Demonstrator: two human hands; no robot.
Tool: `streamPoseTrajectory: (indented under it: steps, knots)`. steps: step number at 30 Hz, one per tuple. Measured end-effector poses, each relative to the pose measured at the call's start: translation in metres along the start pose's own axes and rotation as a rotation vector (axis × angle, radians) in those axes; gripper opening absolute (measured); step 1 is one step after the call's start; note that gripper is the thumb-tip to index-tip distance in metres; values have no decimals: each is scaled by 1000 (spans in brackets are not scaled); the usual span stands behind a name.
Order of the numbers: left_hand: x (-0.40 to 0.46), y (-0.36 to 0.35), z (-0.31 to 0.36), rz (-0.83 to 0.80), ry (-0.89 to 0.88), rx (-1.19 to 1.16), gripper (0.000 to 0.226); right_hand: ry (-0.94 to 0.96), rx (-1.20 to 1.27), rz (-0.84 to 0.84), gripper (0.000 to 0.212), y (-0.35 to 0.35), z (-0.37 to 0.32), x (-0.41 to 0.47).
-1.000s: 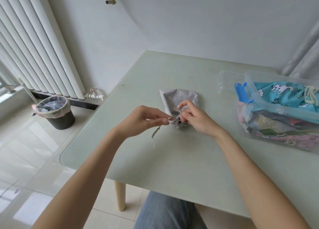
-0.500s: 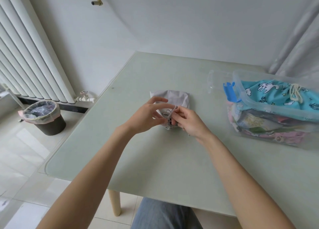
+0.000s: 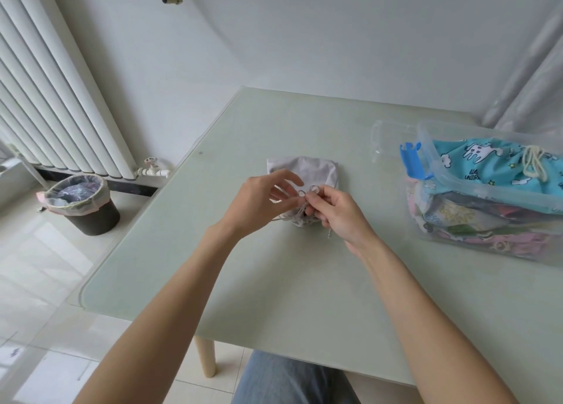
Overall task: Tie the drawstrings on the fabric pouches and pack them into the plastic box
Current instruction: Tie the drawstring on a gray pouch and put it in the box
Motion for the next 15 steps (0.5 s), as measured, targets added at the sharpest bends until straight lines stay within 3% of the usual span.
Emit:
streamPoseTrajectory:
  steps: [3, 7, 9, 12, 15]
  knots:
    - [1, -1, 3, 3, -30, 40, 8, -8, -8, 0, 17, -2, 2, -1]
    - [-1, -2, 8, 63, -58, -86, 8, -15, 37, 16, 21, 1, 2, 0]
    - [-3, -4, 6, 64, -61, -128, 17, -13, 32, 20, 18, 3, 2, 0]
    - [-2, -10, 1, 25, -23, -46, 49, -6, 33, 20, 14, 4, 4, 1]
    - [2, -13, -2, -43, 12, -8, 42, 8, 33, 14, 15, 5, 3, 1]
Point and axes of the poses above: each hand's wrist, its own x-axis towards the middle knuckle, its own y-axis out of the back of the hand, z = x × y, the point moved 5 cm from there along x, towards the middle knuckle, and after that the axes turned 1 degree about z, right-handed, at the moved point
